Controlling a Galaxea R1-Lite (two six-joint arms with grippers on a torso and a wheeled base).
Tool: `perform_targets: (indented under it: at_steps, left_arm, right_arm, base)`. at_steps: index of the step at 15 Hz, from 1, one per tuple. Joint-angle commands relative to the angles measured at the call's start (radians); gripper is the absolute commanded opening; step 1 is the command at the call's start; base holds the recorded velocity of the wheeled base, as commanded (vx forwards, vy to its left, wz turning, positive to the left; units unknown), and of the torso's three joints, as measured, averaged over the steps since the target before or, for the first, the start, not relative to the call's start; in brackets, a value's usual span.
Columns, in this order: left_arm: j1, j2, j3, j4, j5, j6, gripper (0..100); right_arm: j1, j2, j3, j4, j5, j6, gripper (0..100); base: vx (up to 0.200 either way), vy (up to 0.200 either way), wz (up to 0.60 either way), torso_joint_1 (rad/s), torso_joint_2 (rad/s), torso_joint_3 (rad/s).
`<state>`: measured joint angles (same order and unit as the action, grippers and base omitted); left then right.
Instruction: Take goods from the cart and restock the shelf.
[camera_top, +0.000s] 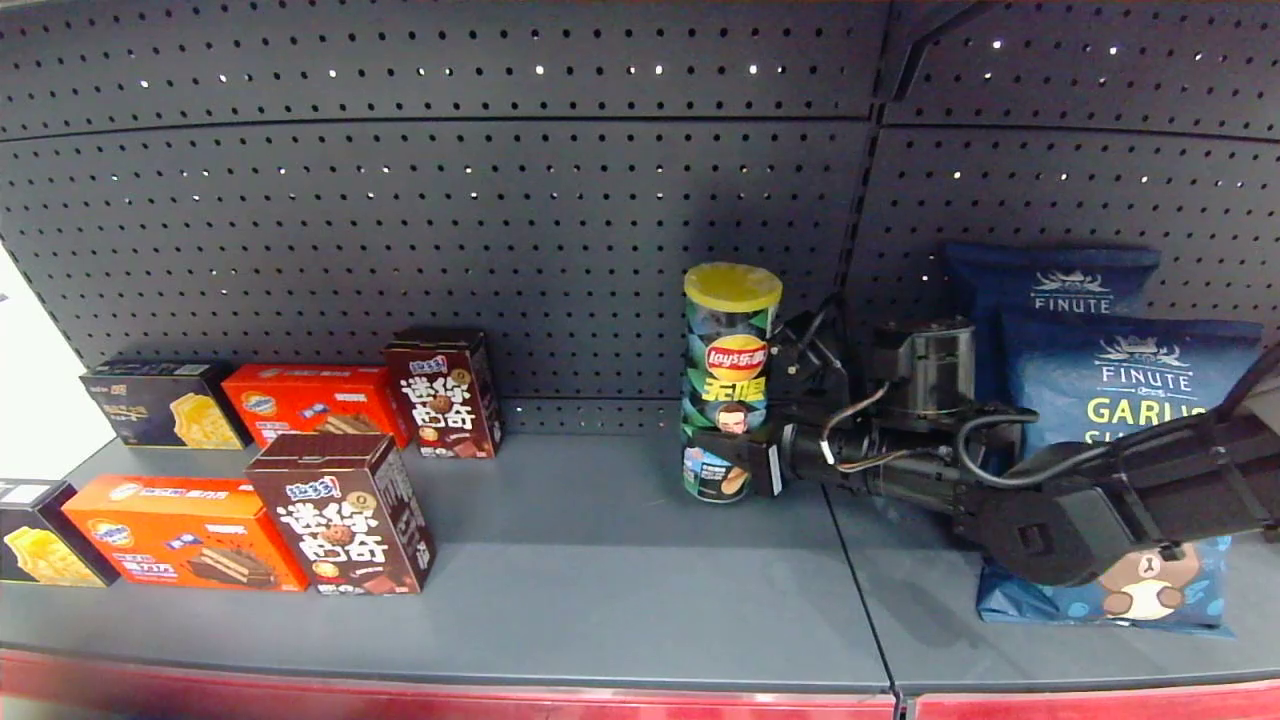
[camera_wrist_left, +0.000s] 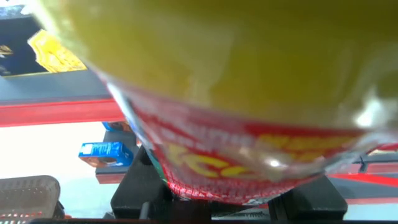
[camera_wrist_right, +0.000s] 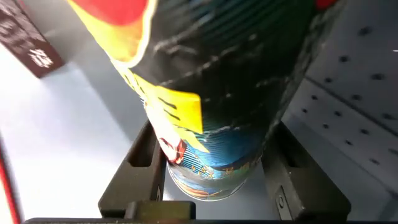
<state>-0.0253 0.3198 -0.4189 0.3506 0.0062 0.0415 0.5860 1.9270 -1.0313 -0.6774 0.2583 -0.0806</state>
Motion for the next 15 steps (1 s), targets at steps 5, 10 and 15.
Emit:
perform_targets:
  at_steps: [5,10,15]
  left_arm:
    - [0.024,-0.044,-0.029,0.054,0.012,0.100,0]
    - [0.068,-0.163,-0.031,0.172,0.017,0.103,0]
    - [0.128,-0.179,-0.034,0.188,0.020,0.103,0]
  right_arm:
    - [0.080,-0.247,0.211,-0.007,-0.074,0.009,0]
    - [0.080,-0.253,0.323,-0.131,-0.086,0.022,0]
    - [0.095,-0.203,0.355,-0.171,-0.088,0.038,0]
  base:
    - [0.000,0.000,0.00,0.000,0.00,0.000]
    - [0.000,0.000,0.00,0.000,0.00,0.000]
    - [0.000,0.000,0.00,0.000,0.00,0.000]
